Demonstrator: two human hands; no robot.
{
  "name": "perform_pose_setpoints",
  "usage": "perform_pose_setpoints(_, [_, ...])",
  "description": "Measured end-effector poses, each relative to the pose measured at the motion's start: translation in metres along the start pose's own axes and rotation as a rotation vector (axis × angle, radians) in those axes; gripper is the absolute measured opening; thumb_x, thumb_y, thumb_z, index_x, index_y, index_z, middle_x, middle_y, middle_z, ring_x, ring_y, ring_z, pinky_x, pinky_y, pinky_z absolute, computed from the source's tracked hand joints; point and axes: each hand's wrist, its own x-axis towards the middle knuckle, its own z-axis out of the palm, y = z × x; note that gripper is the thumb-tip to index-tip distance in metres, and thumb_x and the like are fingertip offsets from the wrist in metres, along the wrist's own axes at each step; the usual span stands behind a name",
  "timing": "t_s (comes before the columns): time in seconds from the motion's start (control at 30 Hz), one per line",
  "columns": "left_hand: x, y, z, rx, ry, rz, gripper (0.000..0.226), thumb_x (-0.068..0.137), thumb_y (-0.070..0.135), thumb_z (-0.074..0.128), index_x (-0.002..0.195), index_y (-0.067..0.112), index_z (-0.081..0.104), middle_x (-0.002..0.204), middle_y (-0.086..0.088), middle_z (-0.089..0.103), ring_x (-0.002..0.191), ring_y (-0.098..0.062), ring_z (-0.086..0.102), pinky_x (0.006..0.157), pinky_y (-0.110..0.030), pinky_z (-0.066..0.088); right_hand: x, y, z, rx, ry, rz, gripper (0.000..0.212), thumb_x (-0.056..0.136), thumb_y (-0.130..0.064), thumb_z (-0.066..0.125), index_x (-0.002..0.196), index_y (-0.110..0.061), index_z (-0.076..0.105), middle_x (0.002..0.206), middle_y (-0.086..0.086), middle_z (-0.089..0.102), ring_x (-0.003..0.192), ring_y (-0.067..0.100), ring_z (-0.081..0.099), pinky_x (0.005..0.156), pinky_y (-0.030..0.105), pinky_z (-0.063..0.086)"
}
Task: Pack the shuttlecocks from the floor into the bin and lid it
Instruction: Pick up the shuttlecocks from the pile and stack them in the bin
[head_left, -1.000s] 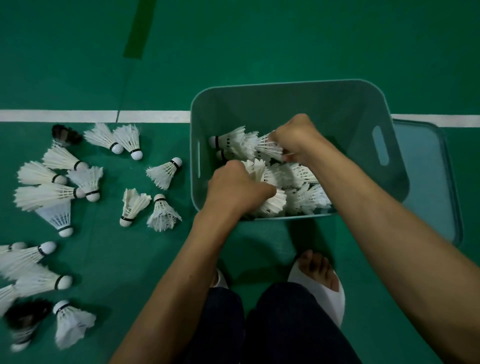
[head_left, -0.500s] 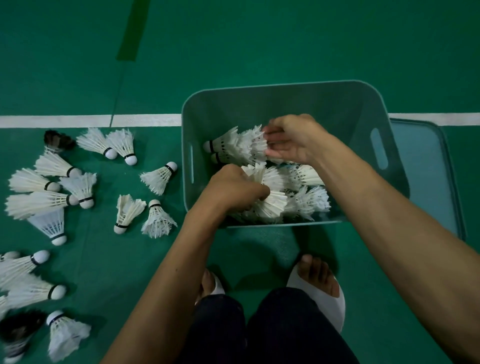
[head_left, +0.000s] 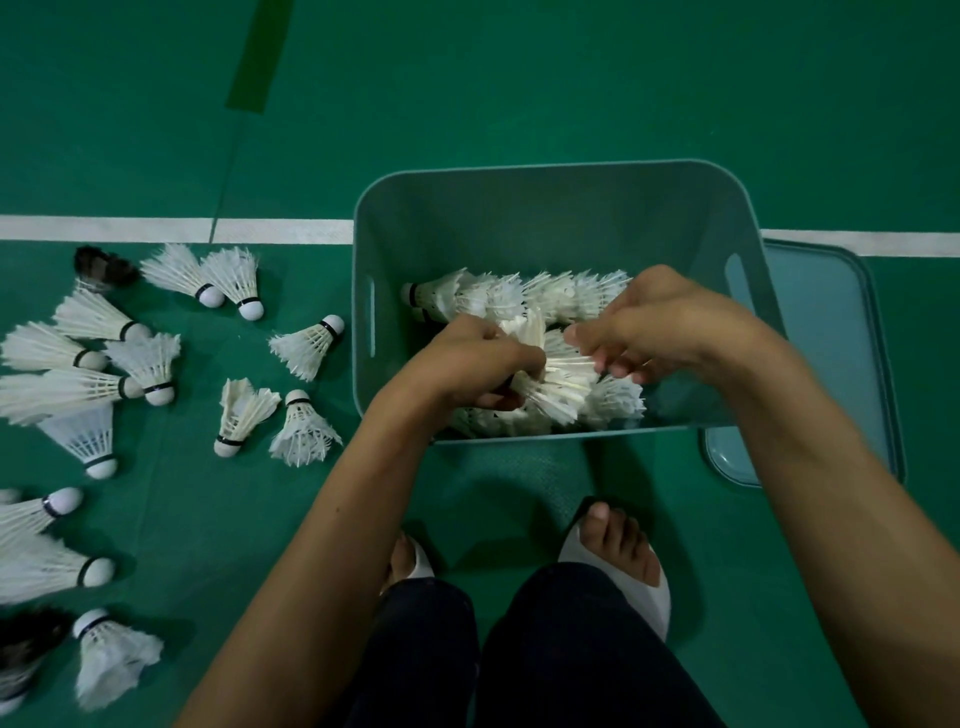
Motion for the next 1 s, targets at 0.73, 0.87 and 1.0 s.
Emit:
perform_pose_setpoints(0.73, [-0.006, 0.006, -0.008, 0.608, 0.142, -0.171, 0.059, 0.083, 0.066, 0.05, 0.101, 0.012, 0.062, 0.107, -0.011, 0.065, 0.094, -0.03, 0.063, 0.082, -0.037, 0.049, 0.014, -0.008, -0.013, 0.128, 0.408, -0.179, 0.017, 0.072, 0.0, 0.088, 0.072, -0.008, 0.073, 0.058, 0.003, 0.07, 0.044, 0.015, 0.065, 0.061, 0.035, 0.064])
perform_pose_setpoints(0.87, [-0.002, 0.004, -0.013, 0.606, 0.203, -0.235, 0.103, 0.089, 0.065, 0.051, 0.157, -0.001, 0.01, 0.153, -0.018, 0.045, 0.136, -0.038, 0.048, 0.107, -0.044, 0.043, 0.03, -0.023, 0.007, 0.086, 0.466, -0.198, 0.015, 0.076, 0.001, 0.083, 0.069, -0.009, 0.074, 0.065, 0.005, 0.073, 0.048, 0.017, 0.069, 0.06, 0.035, 0.064])
perform_pose_setpoints(1.0, [0.004, 0.008, -0.014, 0.646, 0.19, -0.203, 0.098, 0.091, 0.062, 0.051, 0.16, 0.005, 0.011, 0.153, -0.015, 0.047, 0.137, -0.036, 0.047, 0.11, -0.044, 0.042, 0.038, -0.029, 0.006, 0.052, 0.504, -0.175, 0.012, 0.074, 0.001, 0.081, 0.07, -0.009, 0.075, 0.063, 0.008, 0.074, 0.052, 0.018, 0.071, 0.069, 0.039, 0.065])
